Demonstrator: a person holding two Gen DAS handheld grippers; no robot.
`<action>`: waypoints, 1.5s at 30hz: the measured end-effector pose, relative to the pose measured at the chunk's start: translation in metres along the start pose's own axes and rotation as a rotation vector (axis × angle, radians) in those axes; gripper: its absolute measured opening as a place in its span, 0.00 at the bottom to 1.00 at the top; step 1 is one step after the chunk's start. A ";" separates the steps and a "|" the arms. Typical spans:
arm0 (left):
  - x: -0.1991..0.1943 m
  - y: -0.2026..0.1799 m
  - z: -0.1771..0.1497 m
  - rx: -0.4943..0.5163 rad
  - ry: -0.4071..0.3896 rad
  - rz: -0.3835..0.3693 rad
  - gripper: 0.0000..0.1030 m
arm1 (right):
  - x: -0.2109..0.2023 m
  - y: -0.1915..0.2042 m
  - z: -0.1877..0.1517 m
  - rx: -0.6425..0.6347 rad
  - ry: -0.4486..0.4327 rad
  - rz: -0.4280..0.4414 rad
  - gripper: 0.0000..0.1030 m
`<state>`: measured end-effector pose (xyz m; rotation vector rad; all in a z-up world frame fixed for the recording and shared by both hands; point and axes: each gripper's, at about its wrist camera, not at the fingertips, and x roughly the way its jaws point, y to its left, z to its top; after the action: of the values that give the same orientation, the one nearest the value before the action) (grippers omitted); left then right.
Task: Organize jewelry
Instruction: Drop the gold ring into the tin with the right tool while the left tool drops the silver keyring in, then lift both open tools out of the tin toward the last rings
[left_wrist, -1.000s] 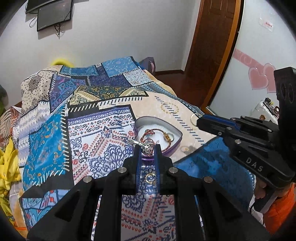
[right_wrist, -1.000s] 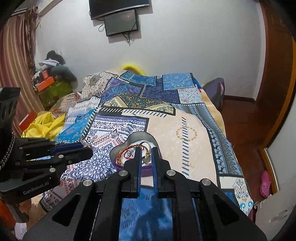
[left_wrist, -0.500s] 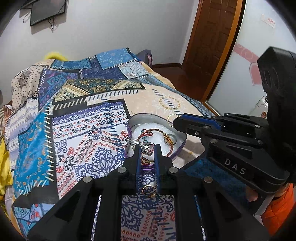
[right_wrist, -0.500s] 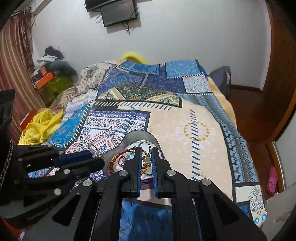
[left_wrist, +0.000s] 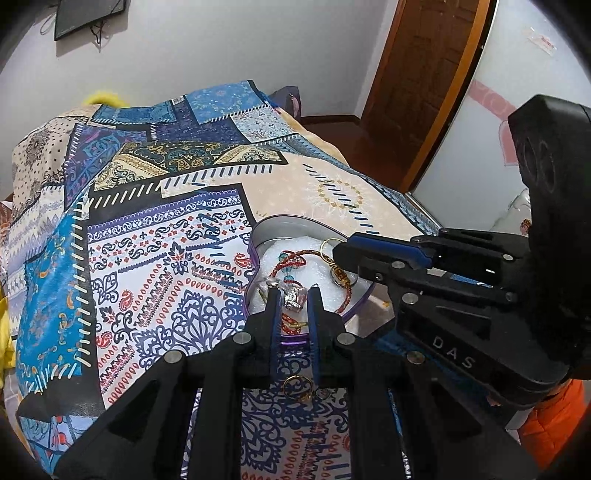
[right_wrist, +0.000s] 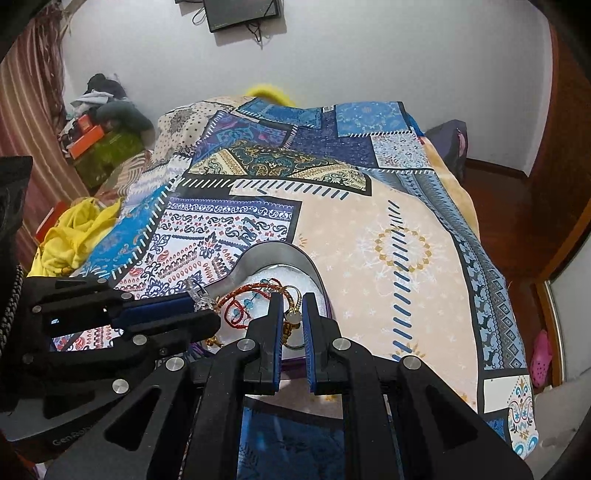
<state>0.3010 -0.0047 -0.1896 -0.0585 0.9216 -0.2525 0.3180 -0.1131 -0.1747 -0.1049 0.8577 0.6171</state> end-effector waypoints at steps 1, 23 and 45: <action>0.000 -0.001 0.000 0.003 -0.001 0.003 0.12 | 0.000 0.000 0.000 -0.004 0.000 0.000 0.09; -0.078 0.008 -0.005 -0.021 -0.142 0.074 0.15 | -0.041 0.024 0.005 -0.053 -0.039 -0.031 0.27; -0.042 0.020 -0.058 -0.028 0.059 0.064 0.30 | -0.024 0.035 -0.050 -0.027 0.058 -0.044 0.37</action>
<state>0.2343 0.0285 -0.1949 -0.0478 0.9843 -0.1829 0.2533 -0.1122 -0.1842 -0.1662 0.9014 0.5867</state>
